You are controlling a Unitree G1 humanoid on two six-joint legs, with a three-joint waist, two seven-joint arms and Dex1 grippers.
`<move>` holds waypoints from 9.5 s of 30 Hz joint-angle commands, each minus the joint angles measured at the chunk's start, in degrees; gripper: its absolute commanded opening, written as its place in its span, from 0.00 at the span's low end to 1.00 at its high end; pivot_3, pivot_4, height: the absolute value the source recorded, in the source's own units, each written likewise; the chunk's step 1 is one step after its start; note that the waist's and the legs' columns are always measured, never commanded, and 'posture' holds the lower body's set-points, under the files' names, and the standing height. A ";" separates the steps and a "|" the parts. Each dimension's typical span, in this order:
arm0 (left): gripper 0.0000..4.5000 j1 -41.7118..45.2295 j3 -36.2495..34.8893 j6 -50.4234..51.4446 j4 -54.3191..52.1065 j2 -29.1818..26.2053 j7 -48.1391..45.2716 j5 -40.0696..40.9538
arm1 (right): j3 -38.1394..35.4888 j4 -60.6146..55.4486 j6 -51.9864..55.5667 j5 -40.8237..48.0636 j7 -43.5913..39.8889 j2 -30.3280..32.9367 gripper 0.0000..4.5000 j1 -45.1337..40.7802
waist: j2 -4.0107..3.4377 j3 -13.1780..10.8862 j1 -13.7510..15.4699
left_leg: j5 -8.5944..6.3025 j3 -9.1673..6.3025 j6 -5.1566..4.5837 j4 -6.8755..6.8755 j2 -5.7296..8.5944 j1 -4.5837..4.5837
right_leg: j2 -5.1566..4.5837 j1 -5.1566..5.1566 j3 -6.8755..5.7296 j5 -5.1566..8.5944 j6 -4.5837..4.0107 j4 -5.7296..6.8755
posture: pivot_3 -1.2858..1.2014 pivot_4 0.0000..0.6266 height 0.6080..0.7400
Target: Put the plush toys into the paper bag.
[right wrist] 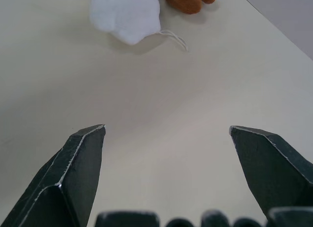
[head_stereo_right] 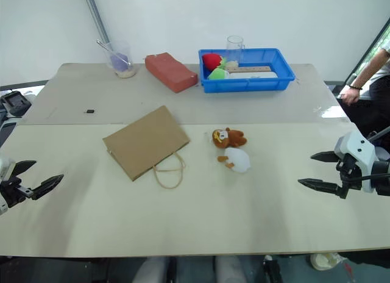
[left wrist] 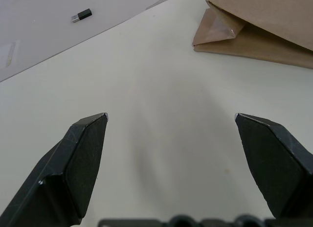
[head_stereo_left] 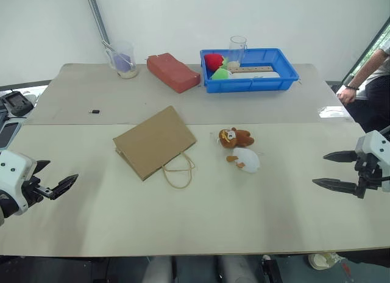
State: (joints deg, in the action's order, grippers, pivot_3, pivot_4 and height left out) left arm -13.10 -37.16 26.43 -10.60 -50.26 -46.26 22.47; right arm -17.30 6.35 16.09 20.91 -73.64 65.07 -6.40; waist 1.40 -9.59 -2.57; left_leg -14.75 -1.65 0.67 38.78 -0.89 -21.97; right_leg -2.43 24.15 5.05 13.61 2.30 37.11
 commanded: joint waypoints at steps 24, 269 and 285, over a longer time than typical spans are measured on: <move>0.99 6.36 12.82 -4.38 -10.28 0.42 -8.90 4.24 | -3.72 -7.59 2.91 3.11 1.80 0.12 1.00 1.01 | 0.01 0.00 0.37 | -0.03 0.07 -0.04 0.05 0.05 -0.05 | -0.04 -0.01 0.11 -0.02 0.08 -0.02 | 0.52 0.24 1.00; 0.00 52.70 35.02 18.00 -0.74 16.54 -4.35 15.53 | 27.10 -16.89 -0.69 -27.39 36.33 -31.32 0.86 -19.63 | 0.31 -0.08 -0.17 | 0.04 -0.89 0.07 0.06 0.14 -0.35 | -0.03 0.09 -0.74 -0.19 0.05 0.01 | 0.52 0.24 1.00; 0.00 52.51 34.28 17.63 -1.35 16.52 -3.27 15.90 | 31.53 8.88 -12.16 -40.33 48.24 -34.61 0.37 -26.17 | 0.31 -0.08 -0.05 | 0.05 -0.87 0.08 0.06 0.15 -0.41 | -0.07 0.12 -0.71 -0.22 0.02 -0.01 | 0.52 0.24 1.00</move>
State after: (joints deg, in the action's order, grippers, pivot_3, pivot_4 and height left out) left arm 39.28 -1.29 44.98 -10.30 -33.34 -49.80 38.10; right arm 16.07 16.33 4.35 -20.24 -25.72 30.41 -31.97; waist 1.71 -9.67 -2.61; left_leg -14.70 -2.51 0.74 38.84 -0.74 -22.38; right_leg -2.50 24.27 4.34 13.40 2.32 37.10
